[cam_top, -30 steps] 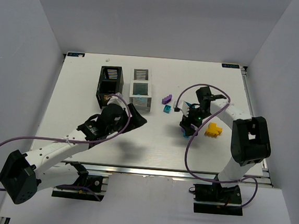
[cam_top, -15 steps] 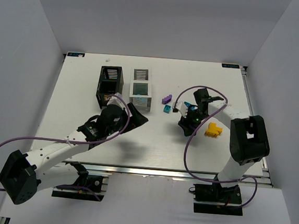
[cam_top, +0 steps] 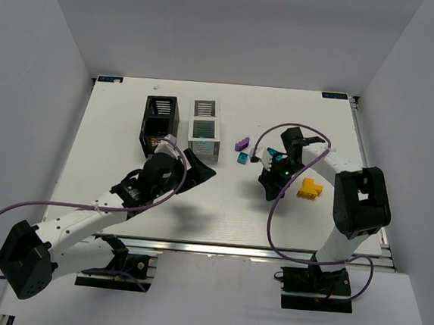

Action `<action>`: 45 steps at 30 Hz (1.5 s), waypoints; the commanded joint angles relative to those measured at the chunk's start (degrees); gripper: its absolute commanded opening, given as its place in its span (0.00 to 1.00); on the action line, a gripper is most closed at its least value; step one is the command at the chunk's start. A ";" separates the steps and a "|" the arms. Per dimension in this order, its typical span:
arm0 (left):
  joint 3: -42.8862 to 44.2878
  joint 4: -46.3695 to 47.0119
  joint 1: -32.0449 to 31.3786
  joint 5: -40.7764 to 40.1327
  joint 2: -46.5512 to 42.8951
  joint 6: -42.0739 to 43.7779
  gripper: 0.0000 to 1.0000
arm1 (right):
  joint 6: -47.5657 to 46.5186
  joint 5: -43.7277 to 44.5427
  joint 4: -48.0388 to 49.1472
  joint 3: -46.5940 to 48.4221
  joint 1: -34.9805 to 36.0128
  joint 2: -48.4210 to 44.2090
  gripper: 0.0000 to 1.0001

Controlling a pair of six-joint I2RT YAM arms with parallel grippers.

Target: Sort the legos into containers by color

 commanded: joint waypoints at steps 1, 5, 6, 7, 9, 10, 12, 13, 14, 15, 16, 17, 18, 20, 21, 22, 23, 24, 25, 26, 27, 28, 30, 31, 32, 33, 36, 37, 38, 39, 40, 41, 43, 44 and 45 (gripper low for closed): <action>-0.61 1.94 -0.27 1.11 -1.85 -0.31 0.96 | 0.09 -5.52 -5.36 3.54 0.18 -0.40 0.00; -1.05 3.52 -0.27 2.69 -1.85 -0.39 0.96 | 1.67 -9.56 -7.82 5.82 0.18 -1.19 0.00; -1.32 4.65 -0.27 3.13 -1.77 -0.39 0.96 | 2.63 -11.83 -8.43 7.48 0.09 -1.02 0.00; -1.41 5.27 -0.27 3.22 -1.50 -0.39 0.96 | 3.07 -13.16 -10.09 8.63 0.18 -1.02 0.00; -1.93 9.74 -0.27 7.34 -0.80 -0.66 0.96 | 5.09 -17.71 -11.77 12.39 0.26 -0.67 0.00; -2.11 11.24 -0.27 8.31 -0.45 -1.01 0.96 | 5.80 -19.57 -13.34 13.98 0.18 -0.50 0.00; -2.11 15.10 -0.27 11.38 0.43 -1.19 0.96 | 7.03 -24.92 -14.93 17.06 0.18 0.38 0.00; -1.59 16.08 -0.19 12.09 1.56 -1.19 0.96 | 8.16 -26.87 -15.73 20.21 0.18 0.65 0.00; -1.23 16.70 -0.27 12.80 2.10 -1.19 0.96 | 8.35 -28.54 -17.65 21.72 0.26 1.52 0.00; -0.80 17.58 -0.27 13.67 2.71 -1.10 0.96 | 8.35 -31.60 -18.71 23.12 0.35 1.96 0.00; 0.08 18.19 -0.27 14.03 3.93 -0.92 0.96 | 8.09 -32.85 -19.59 25.23 0.53 2.23 0.00; 0.78 18.98 -0.27 14.38 4.64 -0.75 0.96 | 7.48 -33.91 -21.17 25.94 0.70 2.41 0.00; 1.40 19.25 -0.27 14.73 5.35 -0.57 0.96 | 6.78 -35.22 -21.62 26.39 1.40 2.32 0.00; 3.60 20.39 -0.19 15.96 7.81 -0.22 0.96 | 4.93 -35.76 -21.89 26.30 1.93 1.18 0.00; 4.30 20.92 -0.27 16.58 8.68 -0.13 0.96 | 4.23 -36.11 -21.89 26.04 2.37 0.65 0.00; 4.83 21.53 -0.19 17.54 9.48 -0.22 0.96 | 3.52 -36.20 -21.89 25.69 2.55 0.21 0.00; 5.53 23.11 -0.27 17.90 10.79 -0.39 0.96 | 2.39 -36.12 -21.71 24.90 2.72 -0.57 0.00; 5.62 23.99 -0.27 18.34 11.15 -0.57 0.96 | 2.03 -35.51 -21.27 24.55 3.16 -1.02 0.00; 5.71 24.96 -0.27 18.95 11.59 -0.92 0.96 | 1.76 -35.15 -21.01 24.20 3.25 -1.37 0.00; 5.80 26.36 -0.19 19.13 12.03 -1.01 0.96 | 1.06 -34.71 -21.01 23.67 3.51 -1.81 0.00; 5.89 26.81 -0.27 19.39 12.21 -1.10 0.96 | 0.71 -34.45 -21.18 23.49 3.60 -1.99 0.00; 5.98 27.07 -0.27 19.57 12.56 -1.19 0.96 | 0.44 -34.27 -21.18 23.23 3.78 -2.16 0.00; 6.68 26.73 -0.27 20.10 13.44 -0.92 0.96 | 0.00 -34.01 -20.75 22.62 4.13 -2.69 0.00; 6.77 26.55 -0.27 20.27 13.79 -0.84 0.96 | 0.00 -34.01 -20.66 22.52 4.22 -3.04 0.00; 7.12 26.46 -0.27 20.71 14.66 -0.92 0.95 | -0.09 -33.83 -20.48 22.35 4.48 -3.13 0.00; 7.12 26.64 -0.27 20.89 15.02 -1.01 0.95 | -0.09 -33.83 -20.39 22.26 4.57 -3.22 0.00; 7.47 27.43 -0.27 21.50 16.60 -1.53 0.94 | -0.09 -33.30 -20.04 22.35 5.18 -3.31 0.00; 7.64 27.34 -0.27 21.50 17.04 -1.54 0.94 | -0.17 -33.30 -19.95 22.26 5.36 -3.48 0.00; 7.91 27.17 -0.27 21.50 17.48 -1.54 0.94 | -0.17 -33.04 -19.78 22.17 5.71 -3.57 0.00; 8.35 27.25 -0.27 21.94 18.35 -1.45 0.93 | -0.26 -32.95 -19.69 22.00 5.89 -3.57 0.00; 8.44 27.43 -0.27 22.12 18.88 -1.45 0.92 | -0.26 -32.86 -19.60 21.91 6.15 -3.66 0.00; 8.61 27.95 -0.27 22.38 19.15 -1.54 0.92 | -0.35 -32.60 -19.51 21.82 6.50 -3.66 0.00; 8.79 28.83 -0.27 22.91 20.37 -1.71 0.91 | -0.35 -32.42 -19.34 21.30 6.85 -3.83 0.00; 8.70 29.97 -0.27 23.08 20.64 -1.97 0.91 | -0.44 -32.42 -19.16 21.12 7.12 -3.75 0.00; 8.79 30.50 -0.27 23.52 21.08 -2.33 0.90 | -0.44 -32.34 -19.07 20.86 7.21 -3.75 0.00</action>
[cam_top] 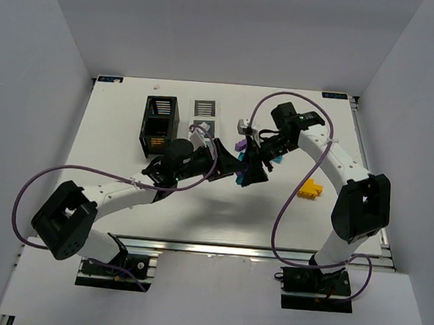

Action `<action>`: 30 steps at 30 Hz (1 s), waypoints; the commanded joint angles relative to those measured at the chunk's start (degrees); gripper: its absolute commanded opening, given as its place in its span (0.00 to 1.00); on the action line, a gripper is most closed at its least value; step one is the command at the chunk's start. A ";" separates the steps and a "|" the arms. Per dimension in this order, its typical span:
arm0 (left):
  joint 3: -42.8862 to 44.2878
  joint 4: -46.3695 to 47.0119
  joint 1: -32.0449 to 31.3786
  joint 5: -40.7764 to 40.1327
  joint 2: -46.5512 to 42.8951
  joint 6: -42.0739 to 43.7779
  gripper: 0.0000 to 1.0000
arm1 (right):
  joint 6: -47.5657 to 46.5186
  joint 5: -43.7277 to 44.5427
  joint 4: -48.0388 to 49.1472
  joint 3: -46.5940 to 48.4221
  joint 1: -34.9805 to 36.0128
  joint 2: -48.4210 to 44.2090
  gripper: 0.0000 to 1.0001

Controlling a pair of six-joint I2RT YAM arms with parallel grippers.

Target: Sort the legos into containers by color

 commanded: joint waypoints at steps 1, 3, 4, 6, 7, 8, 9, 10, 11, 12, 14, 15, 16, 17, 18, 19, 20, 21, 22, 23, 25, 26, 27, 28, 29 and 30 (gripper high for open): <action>1.99 3.57 -0.27 2.08 0.97 -0.71 0.90 | -1.25 -0.51 0.23 -1.00 0.83 -2.52 0.01; 2.17 4.37 -0.19 2.52 1.68 -0.97 0.87 | -1.25 -0.51 0.49 -1.53 1.18 -2.61 0.01; 2.34 4.80 -0.27 2.96 1.95 -1.06 0.85 | -1.25 -0.43 0.67 -1.71 1.35 -2.78 0.01; 2.26 5.33 -0.19 3.58 2.74 -1.33 0.75 | -1.16 -0.25 1.10 -2.23 1.62 -2.96 0.01; 2.26 5.60 -0.27 4.01 2.91 -1.50 0.69 | -1.16 -0.16 1.19 -2.41 1.62 -3.05 0.01; 2.17 6.30 -0.27 4.45 3.35 -1.76 0.65 | -1.16 0.10 1.37 -2.41 1.62 -3.05 0.01; 2.08 6.56 -0.27 4.81 3.62 -2.11 0.59 | -1.16 0.19 1.46 -2.50 1.62 -3.05 0.01; 1.91 7.00 -0.27 5.07 3.79 -2.38 0.56 | -1.16 0.19 1.46 -2.50 1.53 -3.05 0.01; 1.73 7.70 -0.19 5.51 4.14 -2.64 0.53 | -1.16 0.19 1.46 -2.50 1.62 -3.14 0.01; 1.64 7.97 -0.27 5.69 4.06 -2.99 0.49 | -1.07 0.19 1.54 -2.50 1.62 -3.05 0.01; 1.81 7.89 -0.19 6.04 4.23 -3.00 0.45 | -0.90 0.45 1.90 -2.59 1.62 -3.14 0.02; 1.90 7.80 -0.27 6.21 4.32 -2.91 0.41 | -0.63 0.54 2.07 -2.59 1.53 -3.05 0.02; 1.99 7.45 -0.27 6.30 4.32 -2.82 0.39 | -0.72 0.72 2.25 -2.59 1.62 -3.05 0.03; 2.08 7.36 -0.27 6.65 4.32 -2.73 0.35 | -0.63 0.72 2.25 -2.50 1.62 -3.05 0.04; 2.17 7.18 -0.19 6.66 4.23 -2.65 0.31 | -0.63 0.72 2.25 -2.50 1.62 -2.96 0.07; 2.08 7.18 -0.19 6.74 4.23 -2.65 0.22 | -0.63 0.63 2.16 -2.50 1.62 -2.87 0.10; 2.08 7.27 -0.27 7.00 4.23 -2.82 0.19 | -0.72 0.63 2.07 -2.50 1.62 -2.87 0.15; 2.08 7.53 -0.27 7.27 4.23 -2.91 0.16 | -0.89 0.63 1.99 -2.50 1.70 -2.70 0.27; 1.99 7.62 -0.27 7.36 4.15 -3.00 0.12 | -0.81 0.63 1.90 -2.41 1.71 -2.70 0.33; 1.99 7.53 -0.27 7.62 4.06 -3.00 0.10 | -0.81 0.63 1.98 -2.50 1.71 -2.78 0.40; 1.90 7.18 -0.27 7.54 3.36 -2.74 0.05 | -1.42 0.72 1.90 -2.50 1.71 -2.79 0.69; 1.82 6.75 -0.19 7.27 3.01 -2.30 0.04 | -1.60 0.72 1.72 -2.67 1.71 -2.79 0.88; 1.73 6.13 -0.27 6.40 2.65 -2.03 0.03 | -1.77 0.72 1.72 -2.76 1.71 -2.79 0.89; 1.64 4.91 -0.27 5.96 1.87 -1.77 0.02 | -1.69 0.89 1.81 -3.11 1.71 -2.79 0.89; 1.47 4.46 -0.27 5.52 1.34 -1.33 0.01 | -1.51 1.07 2.16 -3.20 1.71 -2.79 0.89; 1.29 4.20 -0.19 5.17 0.98 -1.15 0.00 | -1.08 1.33 2.60 -3.38 1.62 -2.87 0.89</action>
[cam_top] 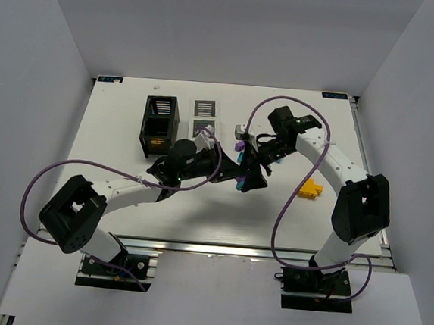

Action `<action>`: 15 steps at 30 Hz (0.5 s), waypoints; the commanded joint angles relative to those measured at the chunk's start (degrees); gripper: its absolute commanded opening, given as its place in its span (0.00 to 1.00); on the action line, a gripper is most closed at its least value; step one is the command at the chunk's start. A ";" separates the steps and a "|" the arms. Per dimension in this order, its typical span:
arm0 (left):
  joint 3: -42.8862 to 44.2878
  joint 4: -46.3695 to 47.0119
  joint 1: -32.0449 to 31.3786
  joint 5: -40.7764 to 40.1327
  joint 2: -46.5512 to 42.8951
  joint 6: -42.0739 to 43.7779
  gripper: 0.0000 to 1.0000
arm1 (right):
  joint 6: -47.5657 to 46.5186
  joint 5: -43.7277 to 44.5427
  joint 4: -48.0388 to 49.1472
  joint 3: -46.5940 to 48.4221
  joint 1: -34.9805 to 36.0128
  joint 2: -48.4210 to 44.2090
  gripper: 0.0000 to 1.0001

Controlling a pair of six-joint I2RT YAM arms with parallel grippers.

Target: Sort the legos into containers by color

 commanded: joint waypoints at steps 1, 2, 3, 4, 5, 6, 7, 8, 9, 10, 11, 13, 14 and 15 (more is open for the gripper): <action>0.96 -1.59 -0.19 -0.82 -3.82 1.36 0.00 | 0.52 0.13 2.05 -0.91 0.31 -2.28 0.89; 0.87 -2.39 -0.01 -1.27 -4.79 1.54 0.00 | 2.10 0.66 2.93 -1.52 0.22 -2.63 0.89; 0.78 -3.87 0.08 -1.62 -5.41 2.24 0.00 | 2.98 1.01 4.85 -1.87 0.22 -3.24 0.89; 0.61 -4.50 0.25 -2.49 -6.02 2.68 0.00 | 3.69 2.06 5.83 -2.22 0.04 -3.60 0.89; 0.35 -5.46 0.60 -2.85 -7.33 3.38 0.00 | 5.52 2.50 6.97 -3.01 -0.13 -4.04 0.89; 0.17 -7.56 0.78 -3.46 -8.13 3.82 0.00 | 6.32 2.86 9.24 -3.37 -0.39 -5.00 0.89; -0.01 -8.97 0.95 -4.77 -8.92 4.52 0.00 | 6.85 3.29 10.22 -3.72 -1.01 -5.44 0.89; -0.09 -10.73 1.39 -5.66 -9.71 6.18 0.00 | 6.86 3.73 10.75 -3.98 -1.19 -5.97 0.89; -0.10 -14.40 1.48 -6.88 -11.28 6.98 0.00 | 6.25 4.26 11.11 -4.25 -1.36 -6.85 0.89; -0.18 -15.83 1.66 -8.11 -12.17 7.68 0.00 | 5.63 5.31 11.11 -4.25 -1.45 -7.29 0.89; -0.79 -17.15 1.92 -10.13 -12.88 8.65 0.00 | 4.93 5.84 11.11 -4.51 -1.45 -8.25 0.89; -1.06 -20.93 2.10 -11.99 -14.98 9.44 0.00 | 3.43 7.51 12.07 -5.65 -1.36 -9.40 0.89; -1.06 -22.16 2.10 -13.73 -15.60 10.23 0.00 | 3.26 8.21 12.95 -6.26 -1.45 -10.71 0.90; -1.15 -24.00 2.10 -14.62 -17.17 10.59 0.00 | 3.25 8.92 14.00 -7.66 -1.36 -11.50 0.90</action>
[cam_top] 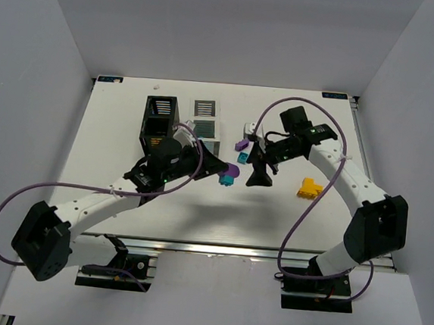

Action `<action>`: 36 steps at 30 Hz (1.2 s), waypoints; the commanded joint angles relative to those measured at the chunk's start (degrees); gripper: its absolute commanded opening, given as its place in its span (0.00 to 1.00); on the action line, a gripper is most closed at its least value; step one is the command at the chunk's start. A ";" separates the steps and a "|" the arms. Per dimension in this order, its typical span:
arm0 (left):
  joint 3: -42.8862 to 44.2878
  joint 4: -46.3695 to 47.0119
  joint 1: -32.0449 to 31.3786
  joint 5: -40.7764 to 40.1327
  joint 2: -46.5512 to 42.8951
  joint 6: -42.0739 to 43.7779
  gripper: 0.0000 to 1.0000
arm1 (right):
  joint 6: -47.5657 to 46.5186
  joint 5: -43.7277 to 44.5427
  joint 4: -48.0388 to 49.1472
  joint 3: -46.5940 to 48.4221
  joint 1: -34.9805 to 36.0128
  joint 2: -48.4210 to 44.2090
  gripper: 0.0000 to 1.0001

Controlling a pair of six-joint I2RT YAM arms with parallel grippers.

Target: Sort the legos into containers by color

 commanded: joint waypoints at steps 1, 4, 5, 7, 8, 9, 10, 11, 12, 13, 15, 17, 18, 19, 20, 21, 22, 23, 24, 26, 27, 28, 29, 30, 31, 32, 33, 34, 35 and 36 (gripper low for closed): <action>-0.67 -7.71 0.31 -5.84 -4.57 3.47 0.00 | -0.47 4.41 4.87 -2.95 -0.05 -4.21 0.89; -1.20 -8.77 0.31 -9.18 -8.09 4.17 0.00 | 7.50 11.77 21.69 -11.69 -0.23 -11.49 0.89; -1.20 -8.86 0.31 -10.67 -8.97 4.61 0.00 | 9.28 13.73 34.55 -14.97 -0.23 -16.38 0.90; -0.93 -8.94 0.39 -11.73 -11.25 5.31 0.00 | 13.75 17.43 43.86 -22.34 -0.23 -20.02 0.89; -0.85 -8.95 0.40 -12.35 -11.96 6.01 0.00 | 14.65 17.52 47.73 -23.60 -0.14 -21.78 0.89; -0.58 -8.68 0.48 -12.88 -12.75 6.54 0.00 | 15.09 15.96 46.90 -23.88 -0.23 -21.97 0.89; -0.49 -8.42 0.40 -12.88 -14.24 7.15 0.00 | 15.19 13.33 44.98 -21.88 -0.23 -21.54 0.89; -0.49 -7.81 0.40 -15.49 -15.12 8.03 0.00 | 14.32 10.70 38.17 -20.38 -0.14 -19.88 0.83; -0.49 -7.37 0.48 -15.95 -15.91 8.47 0.00 | 14.31 5.71 35.06 -18.97 -0.14 -18.90 0.78; -0.58 -7.02 0.40 -16.48 -16.79 8.91 0.00 | 14.66 3.31 32.59 -17.91 -0.14 -18.02 0.74; -1.11 -5.09 0.40 -17.62 -19.34 9.53 0.00 | 18.34 -1.78 30.03 -16.85 -0.05 -16.17 0.60; -2.16 -2.98 0.40 -18.85 -21.36 9.10 0.00 | 21.15 -3.39 30.37 -17.81 0.30 -15.82 0.53; -2.77 -0.88 0.40 -19.12 -21.98 8.83 0.00 | 24.21 -3.74 31.07 -18.16 0.91 -15.91 0.51; -3.21 0.36 0.40 -19.64 -22.42 8.48 0.00 | 25.72 -4.61 32.38 -18.60 1.35 -15.99 0.51; -4.18 1.76 0.40 -19.65 -22.77 8.04 0.00 | 27.39 -4.97 33.09 -18.78 1.79 -16.17 0.51; -4.53 4.30 0.40 -19.65 -23.21 7.86 0.00 | 28.88 -5.15 33.70 -18.87 3.10 -16.26 0.54; -4.80 5.37 0.40 -19.74 -23.30 7.60 0.00 | 32.29 -4.72 35.19 -18.87 3.98 -16.26 0.56; -5.32 7.29 0.40 -19.74 -23.30 7.34 0.00 | 33.89 -4.71 35.90 -18.69 4.69 -16.08 0.59; -5.41 8.27 0.40 -19.74 -23.22 7.25 0.00 | 35.73 -4.45 36.69 -18.26 6.09 -15.91 0.62; -5.85 10.90 0.40 -19.65 -23.04 7.25 0.00 | 41.10 -4.53 39.15 -17.82 7.41 -15.47 0.64; -5.86 11.53 0.40 -19.82 -23.04 7.25 0.00 | 43.03 -4.36 40.20 -17.55 8.55 -15.29 0.65; -6.03 12.23 0.40 -20.00 -23.04 7.77 0.00 | 46.79 -4.45 42.39 -17.55 9.00 -14.94 0.66; -6.20 13.80 0.48 -20.17 -23.04 8.04 0.00 | 48.74 -4.53 43.46 -17.46 9.70 -14.85 0.67; -6.47 14.43 0.40 -20.35 -23.13 8.21 0.00 | 50.67 -4.45 44.86 -17.46 10.05 -14.76 0.68; -6.47 14.96 0.48 -20.79 -23.30 8.65 0.00 | 55.91 -4.45 46.44 -17.98 10.32 -14.59 0.68; -6.56 16.18 0.40 -21.23 -23.39 9.00 0.00 | 58.40 -4.45 50.02 -18.42 10.84 -14.76 0.71; -6.99 17.06 0.40 -21.49 -23.57 9.18 0.00 | 60.69 -3.66 52.67 -18.86 11.11 -15.02 0.71; -7.26 17.85 0.40 -21.75 -23.74 9.35 0.00 | 64.89 -2.96 54.87 -19.91 11.37 -15.55 0.71; -7.61 19.43 0.40 -22.11 -23.92 9.36 0.00 | 66.41 -2.43 58.63 -20.27 12.07 -15.82 0.72; -8.22 20.14 0.40 -22.54 -23.92 9.27 0.00 | 67.64 -0.51 59.63 -20.27 12.42 -15.99 0.72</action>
